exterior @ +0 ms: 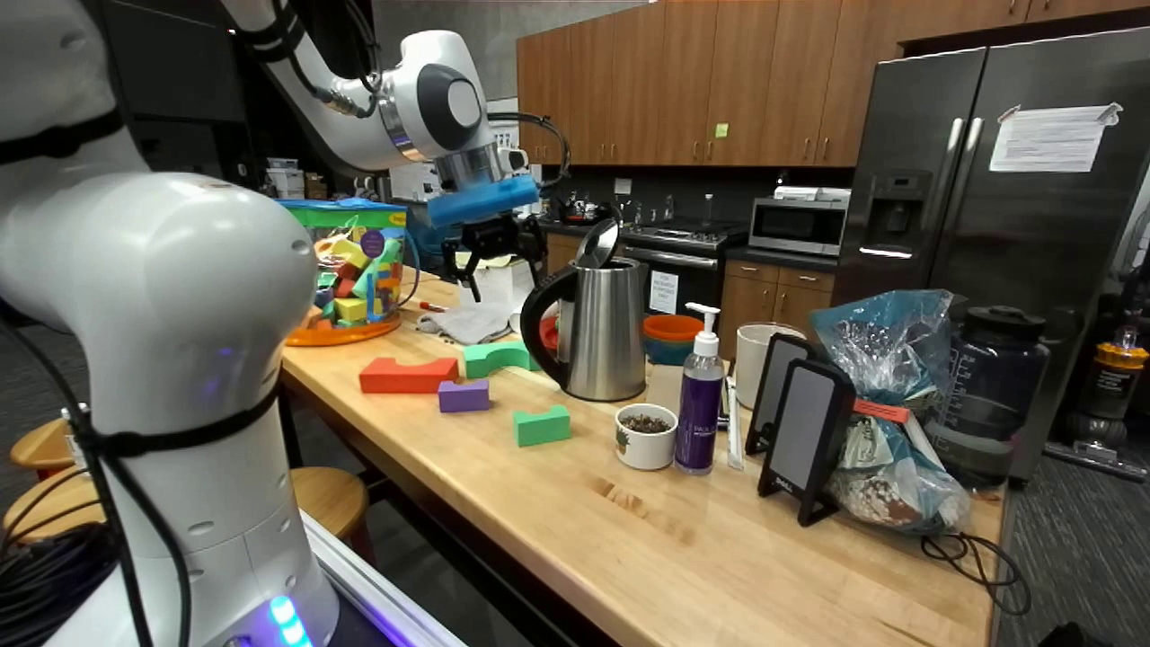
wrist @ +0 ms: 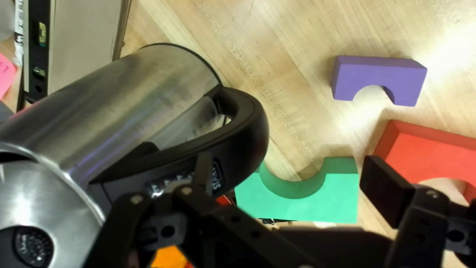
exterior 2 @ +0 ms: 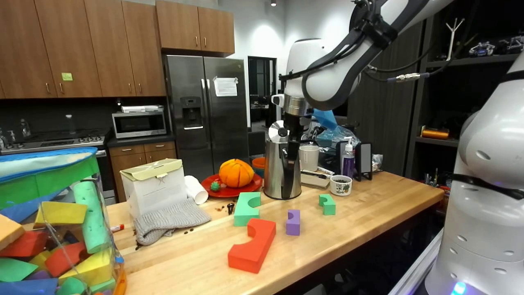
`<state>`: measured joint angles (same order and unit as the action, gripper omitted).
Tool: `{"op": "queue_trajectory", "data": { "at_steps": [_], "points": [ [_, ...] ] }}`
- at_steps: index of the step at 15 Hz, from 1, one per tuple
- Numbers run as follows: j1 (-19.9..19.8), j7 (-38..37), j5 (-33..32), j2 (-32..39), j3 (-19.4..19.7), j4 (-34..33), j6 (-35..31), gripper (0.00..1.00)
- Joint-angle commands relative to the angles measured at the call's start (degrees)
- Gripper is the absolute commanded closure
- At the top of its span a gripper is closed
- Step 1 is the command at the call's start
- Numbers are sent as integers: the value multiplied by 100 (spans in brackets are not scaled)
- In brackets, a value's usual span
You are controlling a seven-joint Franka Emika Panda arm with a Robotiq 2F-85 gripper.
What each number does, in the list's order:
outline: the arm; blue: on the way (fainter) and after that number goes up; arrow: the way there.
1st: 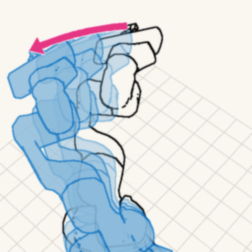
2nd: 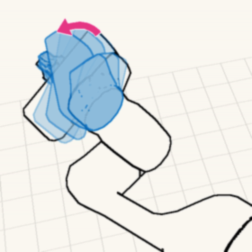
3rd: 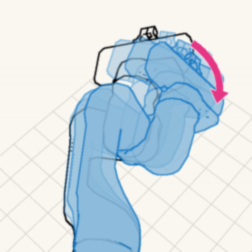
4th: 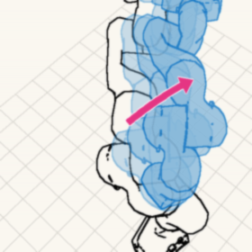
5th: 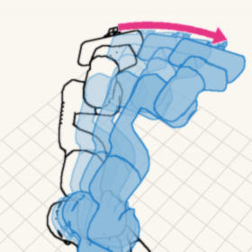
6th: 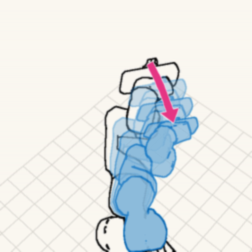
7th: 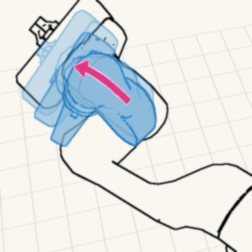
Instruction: Open the electric kettle, then close it
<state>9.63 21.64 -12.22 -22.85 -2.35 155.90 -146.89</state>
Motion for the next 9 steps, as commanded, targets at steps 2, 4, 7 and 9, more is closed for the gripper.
{"op": "queue_trajectory", "data": {
  "at_steps": [2, 4, 7, 9],
  "points": [
    [105, 301, 60, -58, 62, -39, 74, 0],
    [119, 412, 79, -20, 97, -46, 46, 0],
    [131, 575, 90, 34, 146, -47, -61, 0],
    [137, 663, 94, 65, 168, -43, -154, 0]
  ]
}}
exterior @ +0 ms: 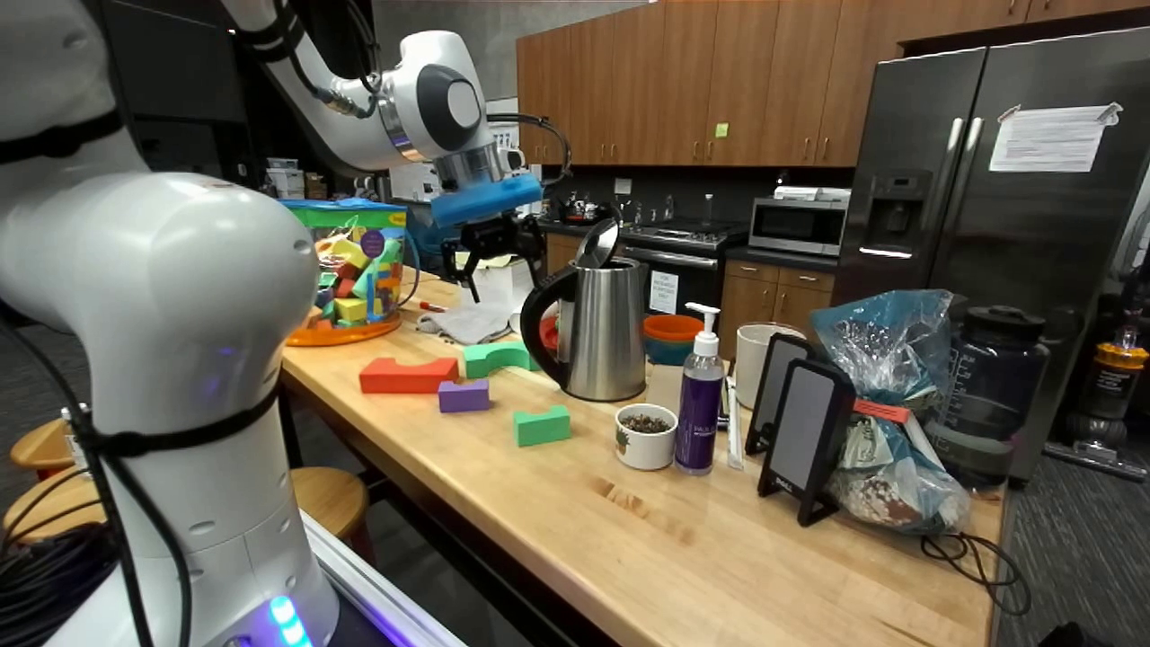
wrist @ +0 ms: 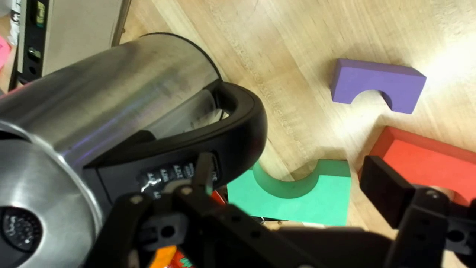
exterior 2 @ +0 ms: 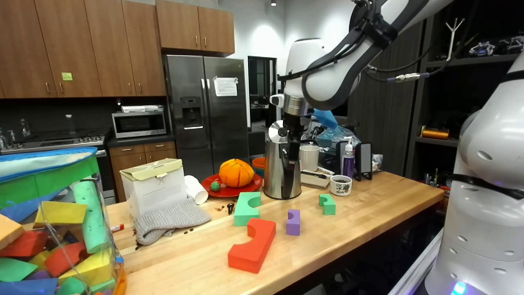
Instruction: Open the electric kettle, then close it
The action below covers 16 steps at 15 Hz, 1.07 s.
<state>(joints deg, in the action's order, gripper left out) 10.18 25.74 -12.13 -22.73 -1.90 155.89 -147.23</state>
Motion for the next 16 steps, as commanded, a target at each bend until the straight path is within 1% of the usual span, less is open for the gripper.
{"op": "queue_trajectory", "data": {
  "at_steps": [1, 6, 12, 16],
  "points": [
    [63, 254, 51, 74, 115, -30, -224, 0],
    [79, 295, 52, 205, 116, -33, -576, 0],
    [83, 373, 78, 321, 126, -36, -678, 0],
    [127, 508, 186, 350, 224, -23, -732, 0]
  ]
}}
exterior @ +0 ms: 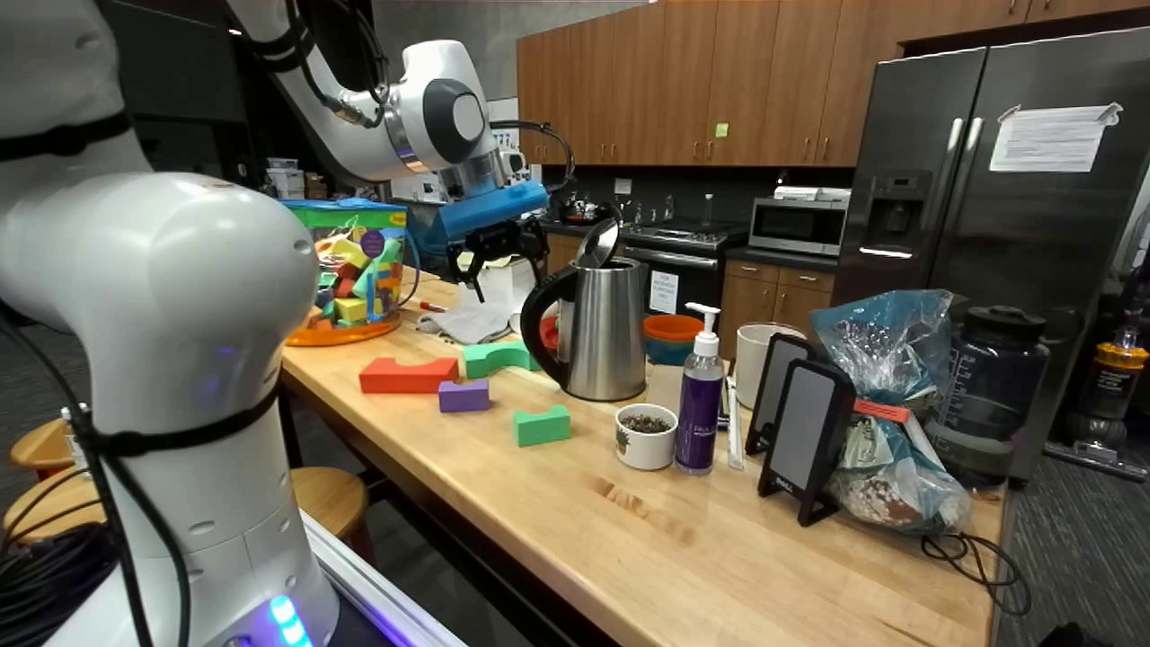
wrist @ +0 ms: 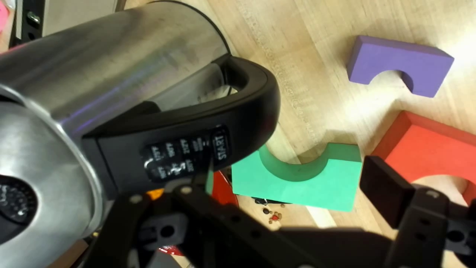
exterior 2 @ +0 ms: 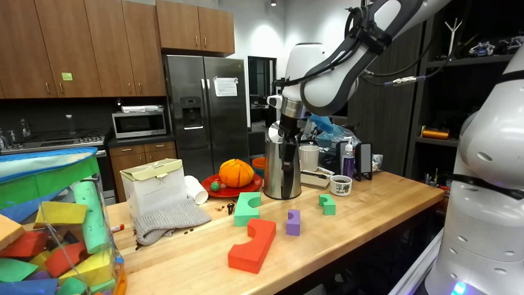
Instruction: Open the electric kettle, then close it
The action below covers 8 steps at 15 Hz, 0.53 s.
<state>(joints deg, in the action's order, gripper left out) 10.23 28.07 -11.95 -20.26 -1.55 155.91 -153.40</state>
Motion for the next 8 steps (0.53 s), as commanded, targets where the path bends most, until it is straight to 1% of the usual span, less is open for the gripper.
{"op": "queue_trajectory", "data": {
  "at_steps": [1, 8],
  "points": [
    [154, 364, 243, 124, 241, -21, -148, 0],
    [519, 1503, 1117, 261, 802, -26, -346, 0]
  ]
}}
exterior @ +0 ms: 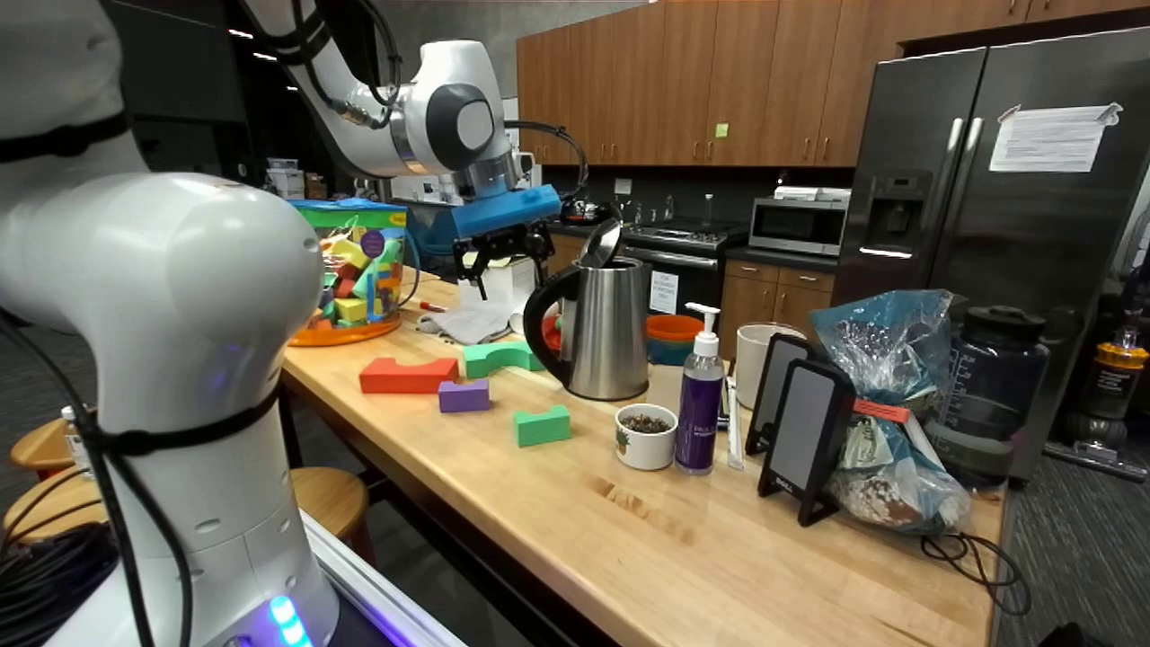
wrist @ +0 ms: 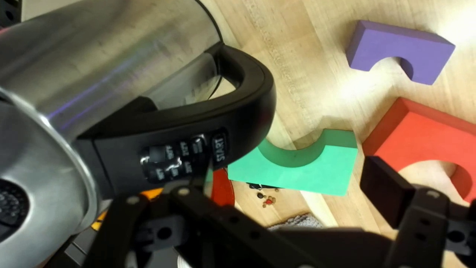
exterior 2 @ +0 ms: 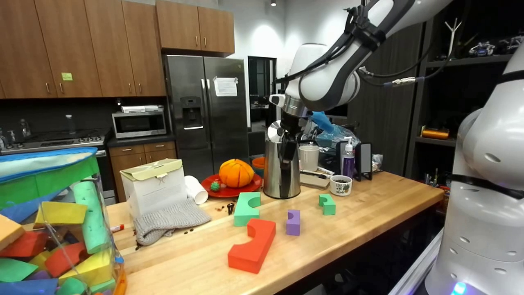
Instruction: Open the electric kettle, then close it
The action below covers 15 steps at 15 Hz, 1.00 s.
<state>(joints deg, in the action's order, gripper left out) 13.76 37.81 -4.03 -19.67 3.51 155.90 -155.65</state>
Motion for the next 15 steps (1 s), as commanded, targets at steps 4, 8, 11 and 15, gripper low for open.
{"op": "queue_trajectory", "data": {
  "at_steps": [4, 8, 11, 15],
  "points": [
    [262, 1109, 755, 226, 510, -56, -29, 0],
    [296, 1519, 1036, 172, 567, -53, 50, 0],
    [168, 1438, 906, -28, 398, 18, 22, 0],
    [-83, 1086, 486, -409, 68, 175, -8, 0]
  ]
}}
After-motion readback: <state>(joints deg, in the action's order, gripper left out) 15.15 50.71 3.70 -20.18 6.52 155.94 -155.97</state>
